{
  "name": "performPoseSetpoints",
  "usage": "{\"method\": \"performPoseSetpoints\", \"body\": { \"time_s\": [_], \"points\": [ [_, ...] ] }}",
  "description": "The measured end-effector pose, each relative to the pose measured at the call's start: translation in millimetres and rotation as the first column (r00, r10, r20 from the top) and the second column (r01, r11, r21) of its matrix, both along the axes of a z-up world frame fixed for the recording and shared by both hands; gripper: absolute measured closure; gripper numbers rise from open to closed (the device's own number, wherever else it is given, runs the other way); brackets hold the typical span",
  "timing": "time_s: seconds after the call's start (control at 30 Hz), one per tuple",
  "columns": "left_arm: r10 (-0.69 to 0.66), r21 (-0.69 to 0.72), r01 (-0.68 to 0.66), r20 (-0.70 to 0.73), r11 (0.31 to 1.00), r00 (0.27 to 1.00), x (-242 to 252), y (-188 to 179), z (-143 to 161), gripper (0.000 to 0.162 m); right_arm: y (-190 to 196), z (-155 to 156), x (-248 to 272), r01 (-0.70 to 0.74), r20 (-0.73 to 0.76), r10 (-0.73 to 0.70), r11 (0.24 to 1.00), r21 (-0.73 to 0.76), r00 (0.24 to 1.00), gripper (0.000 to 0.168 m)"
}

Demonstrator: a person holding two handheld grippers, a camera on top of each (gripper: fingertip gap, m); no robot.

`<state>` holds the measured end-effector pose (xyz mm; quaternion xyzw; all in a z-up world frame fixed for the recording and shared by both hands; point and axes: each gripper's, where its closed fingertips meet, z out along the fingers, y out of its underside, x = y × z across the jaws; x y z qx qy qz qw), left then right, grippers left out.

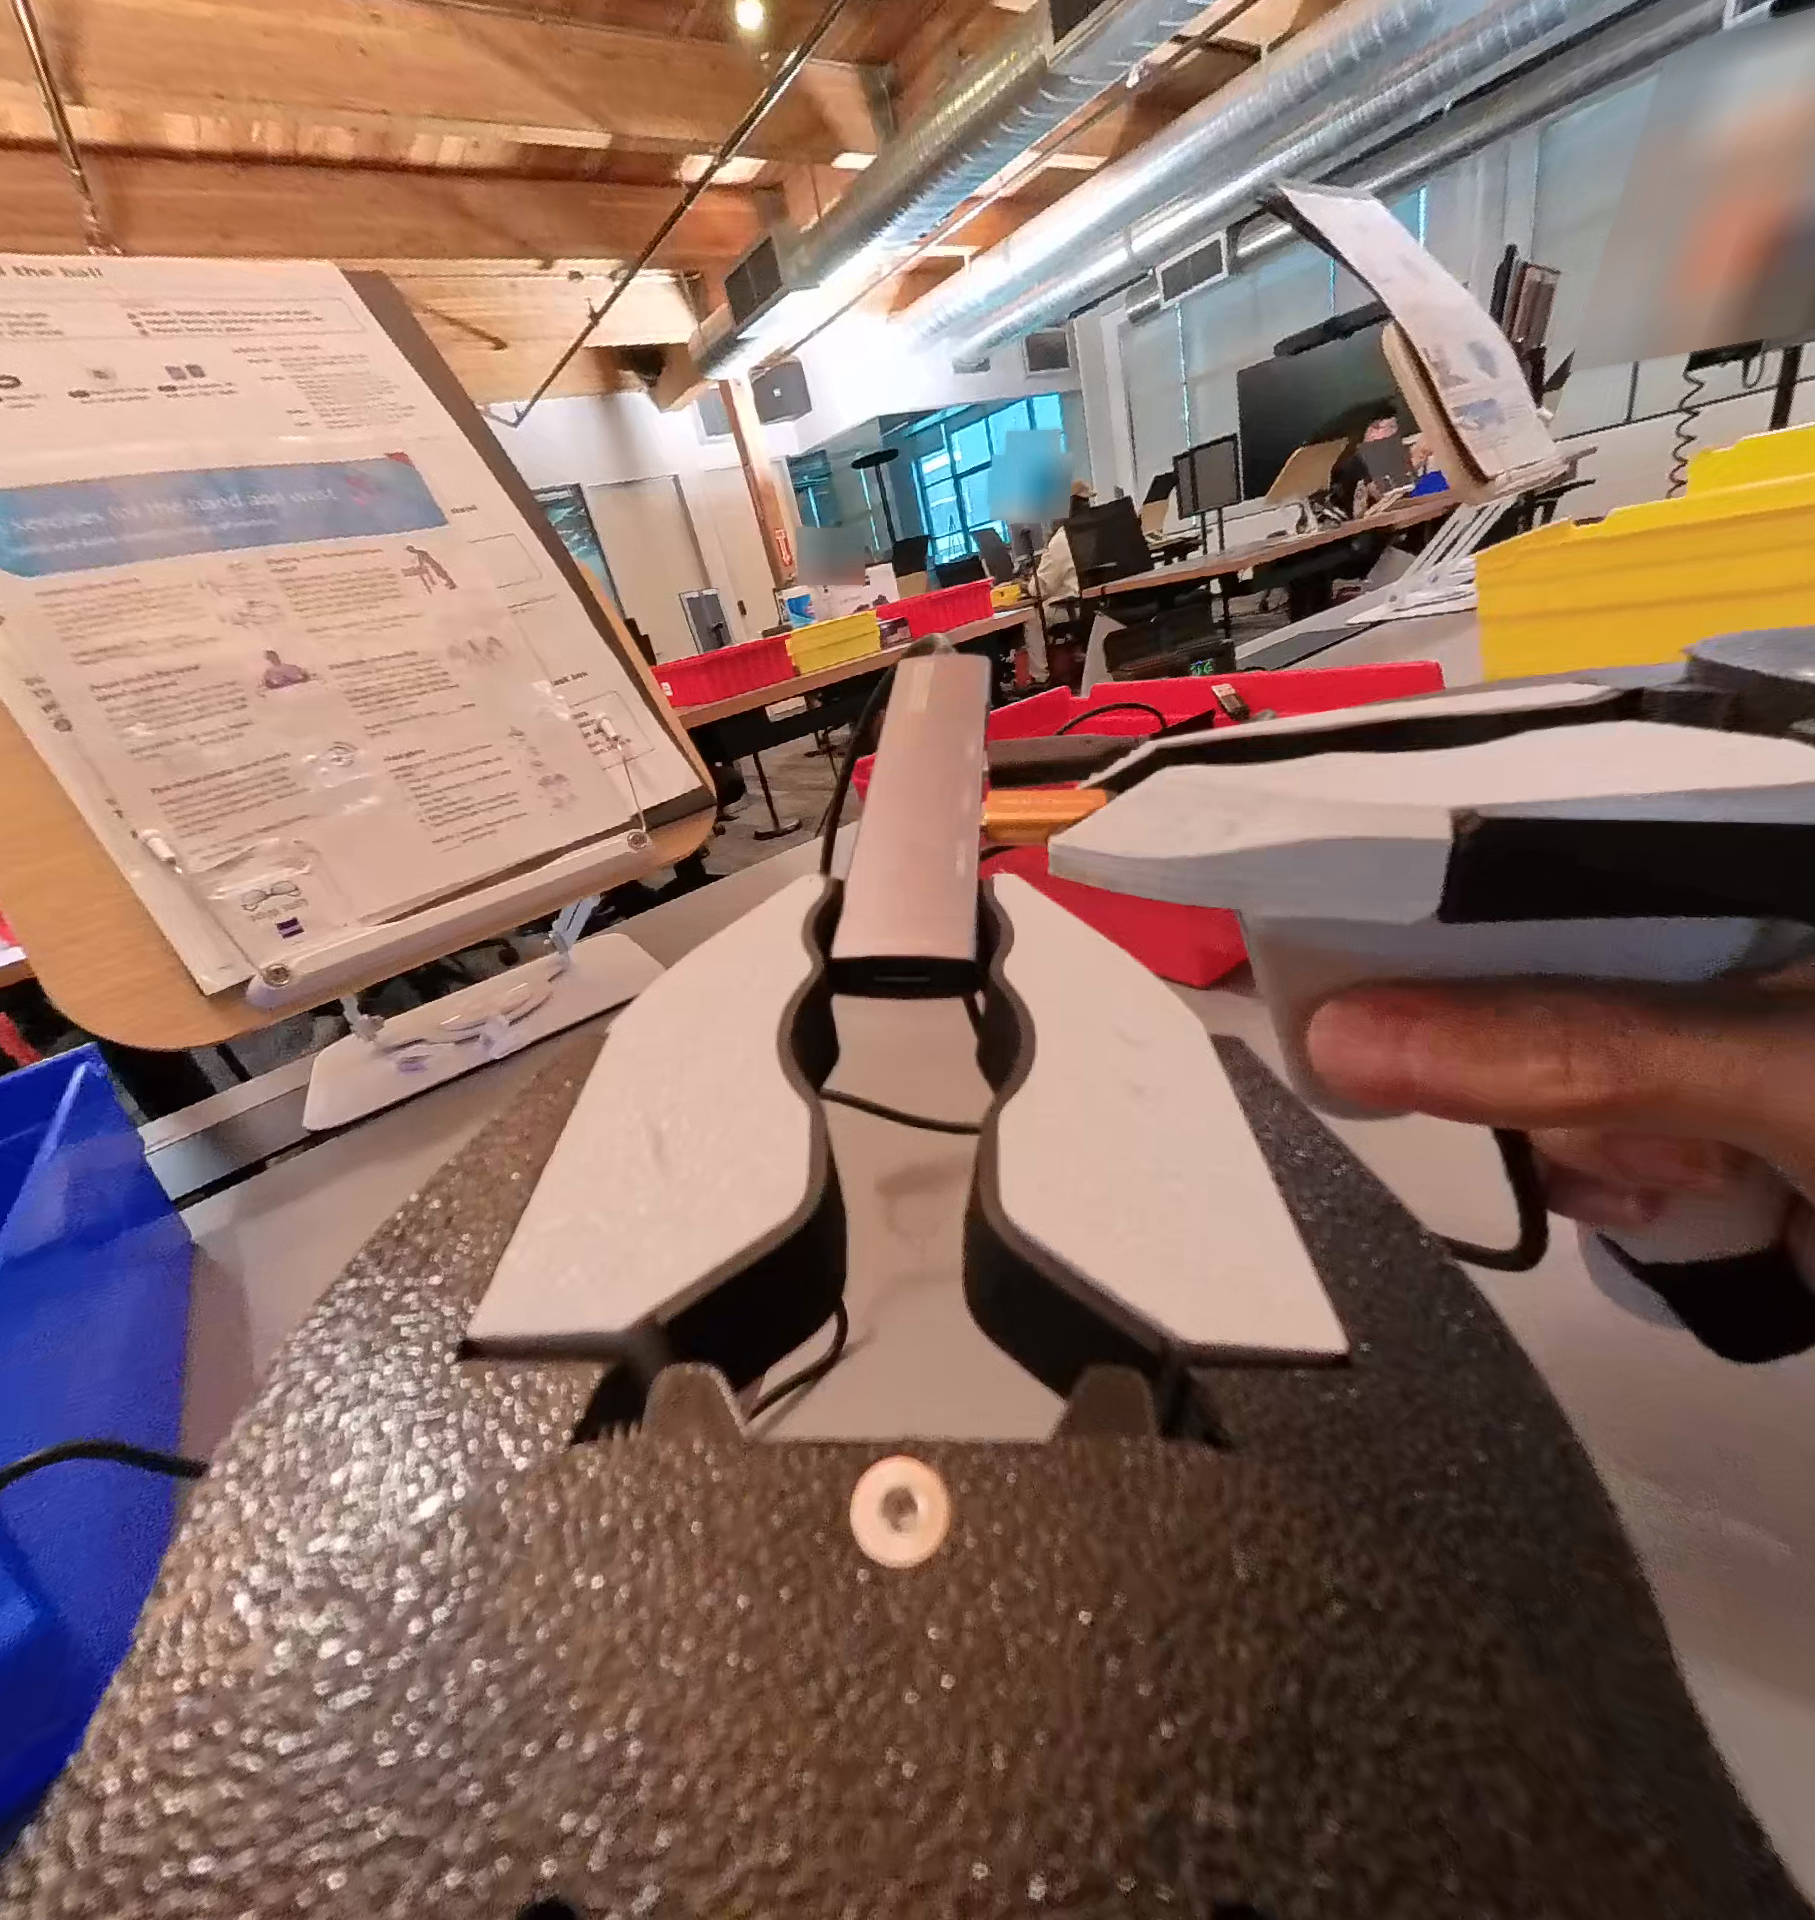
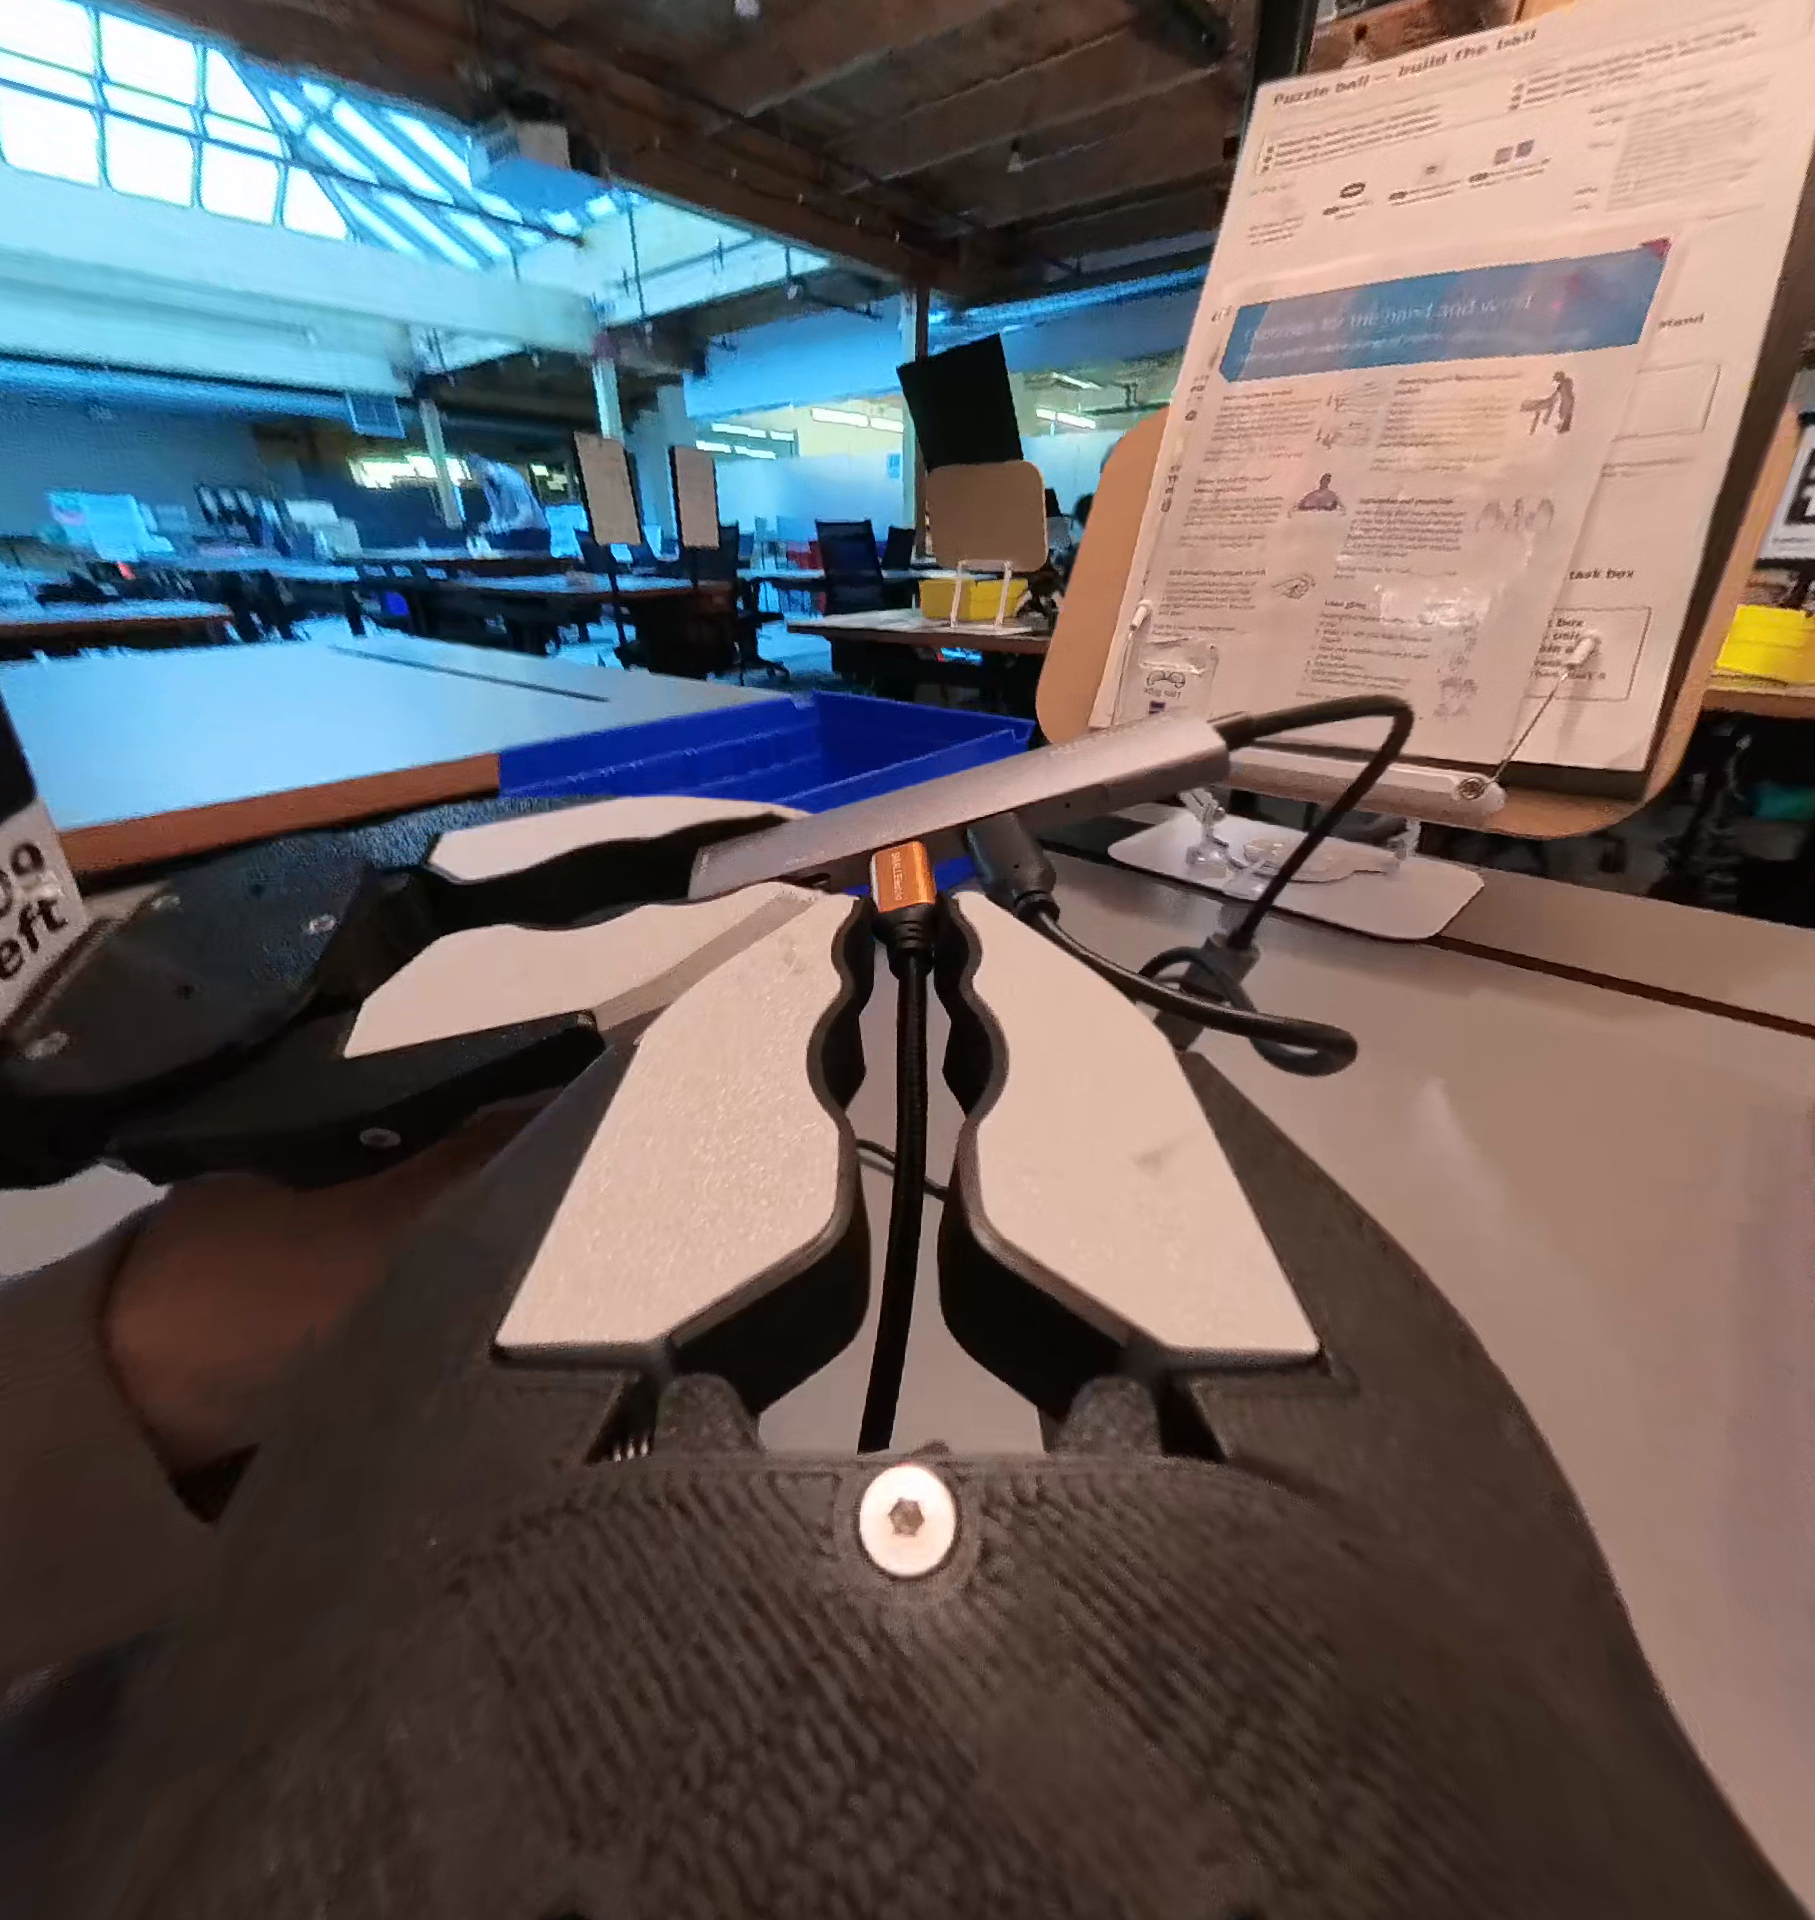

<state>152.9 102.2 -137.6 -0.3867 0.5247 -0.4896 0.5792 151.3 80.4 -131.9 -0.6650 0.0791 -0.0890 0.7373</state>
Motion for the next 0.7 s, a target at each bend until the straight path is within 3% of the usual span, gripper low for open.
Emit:
{"method": "performPoseSetpoints", "body": {
  "time_s": [0.1,0.2,0.5,0.7],
  "points": [
    [0.001,0.015,-0.001,0.0,1.0,1.0,-2.6,1.4,3.8,0.138,0.5,1.3,-3.3,-0.006,-0.002,0.006,1.0,-0.016,1.0,0.156],
    [-0.033,-0.058,0.033,-0.004,0.998,0.999,-2.6,-0.7,7.1,0.138,-0.9,4.0,-3.7,-0.006,0.022,0.006,0.999,-0.032,1.0,0.156],
    [-0.005,0.0,0.005,-0.039,1.0,0.999,-0.9,-6.9,5.4,0.138,-8.5,-1.8,-1.1,0.025,0.09,-0.016,0.995,-0.096,0.996,0.156],
    [-0.029,-0.018,0.029,-0.001,0.999,1.0,-1.1,-9.7,12.1,0.138,-10.3,11.0,-3.4,0.023,0.048,-0.021,0.999,-0.028,0.999,0.157]
  ]
}}
